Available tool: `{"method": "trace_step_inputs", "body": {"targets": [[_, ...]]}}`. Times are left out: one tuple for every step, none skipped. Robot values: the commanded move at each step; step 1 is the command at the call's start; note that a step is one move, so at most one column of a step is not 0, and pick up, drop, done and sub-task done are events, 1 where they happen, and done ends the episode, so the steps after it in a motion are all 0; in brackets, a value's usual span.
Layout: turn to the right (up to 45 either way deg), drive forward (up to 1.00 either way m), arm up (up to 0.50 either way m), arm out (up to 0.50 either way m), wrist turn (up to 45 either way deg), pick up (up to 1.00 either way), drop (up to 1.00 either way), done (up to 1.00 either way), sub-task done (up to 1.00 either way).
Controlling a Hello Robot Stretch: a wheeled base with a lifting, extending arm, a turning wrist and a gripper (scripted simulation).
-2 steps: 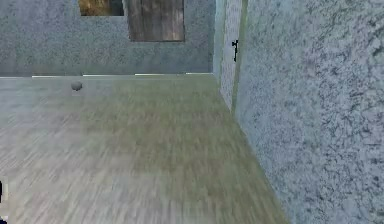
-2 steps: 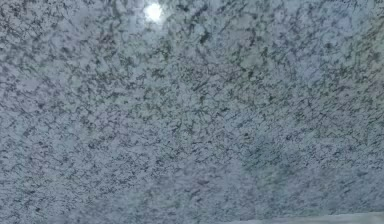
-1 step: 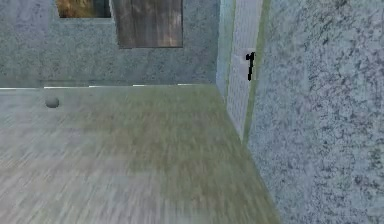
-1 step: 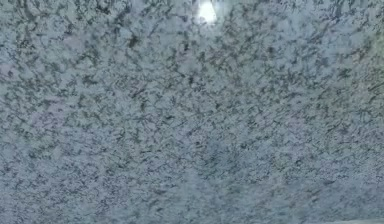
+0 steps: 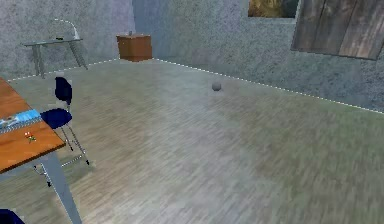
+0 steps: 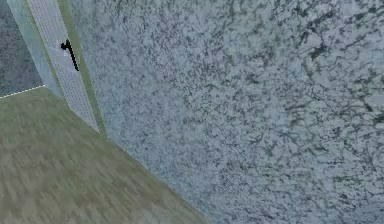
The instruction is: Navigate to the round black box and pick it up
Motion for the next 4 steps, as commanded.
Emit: {"method": "trace_step_inputs", "body": {"targets": [[-12.0, 0.0, 0.0, 0.0, 0.0, 0.0, 0.0, 0.0, 0.0], [0.0, 1.0, 0.0, 0.0, 0.0, 0.0, 0.0, 0.0, 0.0], [-3.0, 0.0, 0.0, 0.0, 0.0, 0.0, 0.0, 0.0, 0.0], [0.0, 1.0, 0.0, 0.0, 0.0, 0.0, 0.0, 0.0, 0.0]]}}
